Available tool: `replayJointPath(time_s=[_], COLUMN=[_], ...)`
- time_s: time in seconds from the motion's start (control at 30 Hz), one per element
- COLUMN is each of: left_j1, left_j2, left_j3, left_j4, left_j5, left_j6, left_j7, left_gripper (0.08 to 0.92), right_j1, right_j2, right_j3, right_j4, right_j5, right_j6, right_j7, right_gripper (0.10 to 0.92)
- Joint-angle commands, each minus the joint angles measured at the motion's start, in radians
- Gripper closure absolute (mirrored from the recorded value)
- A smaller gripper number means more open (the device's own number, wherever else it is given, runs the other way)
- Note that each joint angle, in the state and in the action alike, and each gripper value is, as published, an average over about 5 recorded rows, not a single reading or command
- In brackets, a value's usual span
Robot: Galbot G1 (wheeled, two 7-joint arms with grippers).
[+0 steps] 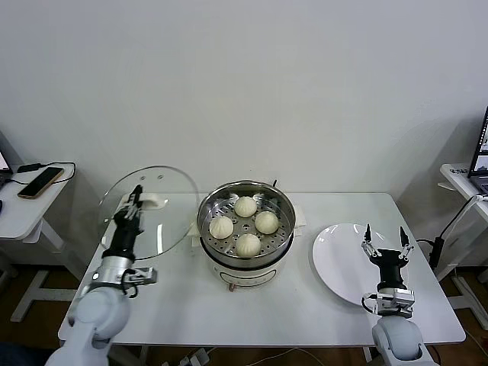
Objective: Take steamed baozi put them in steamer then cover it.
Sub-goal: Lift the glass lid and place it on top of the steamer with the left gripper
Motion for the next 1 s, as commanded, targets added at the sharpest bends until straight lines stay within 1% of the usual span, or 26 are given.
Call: replayJointPath(time_s=[0.03,0.1,0.2,0.37,0.47,0.7,1.0], left_j1=[-0.134,-0.170,-0.220,-0.272,-0.290,-0.321,-0.324], left_j2=[-0.119,-0.155,-0.209,-0.271,-0.294,-0.329,-0.336], left_j3=[0.444,0.507,0.561,0.591,0.595,0.585,0.575], left_j4=[-0.184,-0.126,-0.035,0.050,0.088,0.181,0.209], left_j5=[0.039,0.059,0.119,0.239,0.271,0.363,0.446], left_j6=[0.328,0.360,0.393,0.419,0.430,0.412,0.389], left_j7=[0.196,0.201,0.221,0.288,0.302,0.310,0.374], left_gripper=[0.811,0.811,0.811,0.811,0.811,0.811,0.811], right_j1=[0.003,0.005,0.011,0.021,0.028,0.039,0.041], right_j2=[0.005,0.010,0.019,0.034,0.043,0.058,0.062], right_j3=[0.002,0.002,0.003,0.007,0.007,0.007,0.009], right_j4=[-0.008,-0.014,-0.028,-0.057,-0.075,-0.090,-0.094], right_j5=[-0.001,-0.004,-0.008,-0.012,-0.017,-0.023,-0.030], right_j6=[-0.003,-0.004,-0.006,-0.001,0.002,0.005,0.005], right_j7=[-0.001,-0.002,-0.003,-0.009,-0.013,-0.015,-0.016], right_gripper=[0.203,0.203,0.203,0.203,0.203,0.203,0.203])
